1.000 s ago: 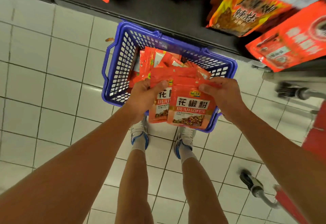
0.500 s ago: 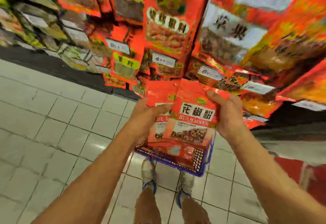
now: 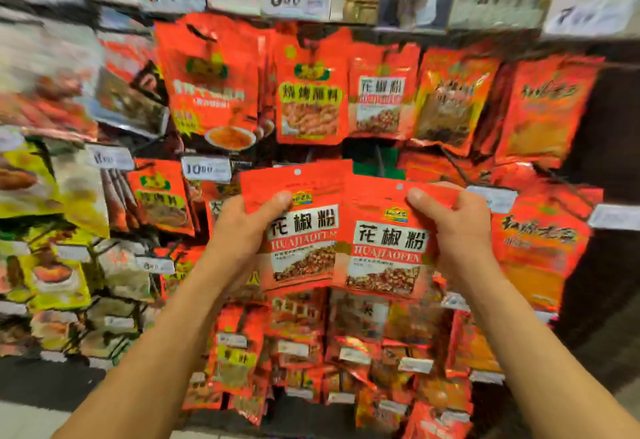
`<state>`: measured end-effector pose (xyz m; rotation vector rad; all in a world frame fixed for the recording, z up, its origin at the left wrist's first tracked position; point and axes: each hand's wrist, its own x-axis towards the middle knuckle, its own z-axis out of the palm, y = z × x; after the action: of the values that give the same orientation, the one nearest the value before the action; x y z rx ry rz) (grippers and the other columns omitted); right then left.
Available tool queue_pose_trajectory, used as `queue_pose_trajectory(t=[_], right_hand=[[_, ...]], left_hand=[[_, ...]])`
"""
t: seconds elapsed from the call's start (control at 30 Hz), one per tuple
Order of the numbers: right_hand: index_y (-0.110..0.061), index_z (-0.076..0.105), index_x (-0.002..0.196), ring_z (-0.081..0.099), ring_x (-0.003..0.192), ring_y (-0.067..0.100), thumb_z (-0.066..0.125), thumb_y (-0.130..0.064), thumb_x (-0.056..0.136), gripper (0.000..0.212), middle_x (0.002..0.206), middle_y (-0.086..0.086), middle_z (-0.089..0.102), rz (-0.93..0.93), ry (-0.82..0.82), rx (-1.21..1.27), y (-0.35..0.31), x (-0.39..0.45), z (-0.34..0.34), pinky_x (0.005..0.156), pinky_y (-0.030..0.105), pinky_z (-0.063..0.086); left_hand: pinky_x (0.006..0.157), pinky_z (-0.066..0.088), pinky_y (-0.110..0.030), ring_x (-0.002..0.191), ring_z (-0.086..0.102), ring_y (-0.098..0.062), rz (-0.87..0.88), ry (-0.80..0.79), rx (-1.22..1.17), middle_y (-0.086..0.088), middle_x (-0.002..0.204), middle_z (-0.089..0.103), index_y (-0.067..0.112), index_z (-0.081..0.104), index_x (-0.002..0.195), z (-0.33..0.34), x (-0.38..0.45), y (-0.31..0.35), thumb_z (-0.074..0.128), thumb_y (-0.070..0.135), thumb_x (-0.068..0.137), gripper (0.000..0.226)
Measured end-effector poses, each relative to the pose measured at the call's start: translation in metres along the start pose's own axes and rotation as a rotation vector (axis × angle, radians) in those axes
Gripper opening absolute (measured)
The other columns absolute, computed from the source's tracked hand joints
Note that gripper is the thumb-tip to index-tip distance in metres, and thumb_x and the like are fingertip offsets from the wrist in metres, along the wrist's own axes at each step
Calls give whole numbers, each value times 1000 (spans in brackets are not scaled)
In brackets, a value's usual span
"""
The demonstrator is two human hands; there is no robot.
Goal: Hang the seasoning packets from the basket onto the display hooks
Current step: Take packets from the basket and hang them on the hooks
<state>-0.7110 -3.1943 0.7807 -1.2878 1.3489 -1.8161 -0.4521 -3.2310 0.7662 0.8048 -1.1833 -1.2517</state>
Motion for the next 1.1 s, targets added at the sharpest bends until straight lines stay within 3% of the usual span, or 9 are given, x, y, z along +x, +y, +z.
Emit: queue_pose_trajectory(t=[0.17, 0.27, 0.37, 0.5, 0.63, 0.73, 0.8, 0.93, 1.1], right_hand=[[-33, 79, 71, 67, 61, 10, 82, -34, 71, 4, 66, -8, 73, -126, 101, 34, -59, 51, -15, 62, 30, 56], [-21, 77, 70, 69, 62, 14, 82, -19, 79, 10, 69, -4, 74, -120, 130, 40, -72, 84, -12, 66, 39, 60], [-15, 70, 71, 70, 72, 26, 83, -26, 72, 17, 77, 5, 76, -114, 111, 15, -81, 112, 2, 76, 54, 60], [-20, 71, 68, 75, 71, 25, 82, -33, 68, 18, 73, 2, 77, -142, 77, -37, -89, 135, 25, 71, 50, 63], [-24, 69, 58, 74, 69, 29, 79, -24, 75, 20, 65, 3, 73, -142, 87, -89, -89, 151, 37, 67, 54, 61], [-15, 68, 66, 74, 77, 38, 80, -27, 76, 19, 76, 13, 76, -125, 91, -113, -84, 155, 41, 71, 62, 59], [-6, 67, 69, 73, 78, 41, 78, -28, 73, 26, 75, 15, 75, -161, 101, -149, -83, 157, 43, 69, 62, 58], [-5, 66, 64, 72, 73, 37, 75, -36, 67, 32, 67, 9, 73, -234, 163, -236, -87, 157, 47, 65, 56, 58], [-7, 68, 64, 72, 70, 31, 77, -34, 74, 31, 65, 4, 72, -248, 177, -324, -87, 157, 49, 67, 53, 59]], left_hand=[[50, 56, -28, 57, 70, -13, 135, -18, 6, 3, 69, 74, 16, 70, 84, 15, 29, 52, 67, 14, 92, 8], [51, 56, -27, 55, 70, -12, 212, -2, 33, 5, 62, 72, 19, 71, 69, 27, 42, 65, 68, 11, 92, 25], [54, 59, -31, 57, 71, -14, 237, -15, 59, 2, 66, 74, 26, 77, 68, 38, 50, 67, 70, 13, 90, 27], [74, 61, -45, 70, 74, -24, 196, -32, 40, -6, 78, 77, 26, 79, 75, 55, 59, 67, 72, 19, 91, 19], [64, 62, -35, 74, 76, -23, 221, -39, 59, -8, 84, 79, 31, 80, 79, 67, 67, 66, 71, 34, 92, 16], [64, 63, -35, 76, 77, -22, 231, -59, 91, -8, 86, 79, 30, 80, 81, 71, 73, 61, 75, 42, 88, 14], [68, 64, -40, 79, 77, -26, 235, -73, 86, -12, 90, 79, 24, 79, 84, 72, 76, 57, 76, 48, 82, 24], [65, 61, -34, 79, 77, -24, 242, -77, 68, -9, 89, 79, 26, 79, 84, 74, 80, 46, 75, 43, 86, 17], [63, 60, -30, 78, 77, -24, 230, -79, 50, -9, 88, 79, 27, 78, 79, 73, 85, 43, 72, 39, 89, 17]])
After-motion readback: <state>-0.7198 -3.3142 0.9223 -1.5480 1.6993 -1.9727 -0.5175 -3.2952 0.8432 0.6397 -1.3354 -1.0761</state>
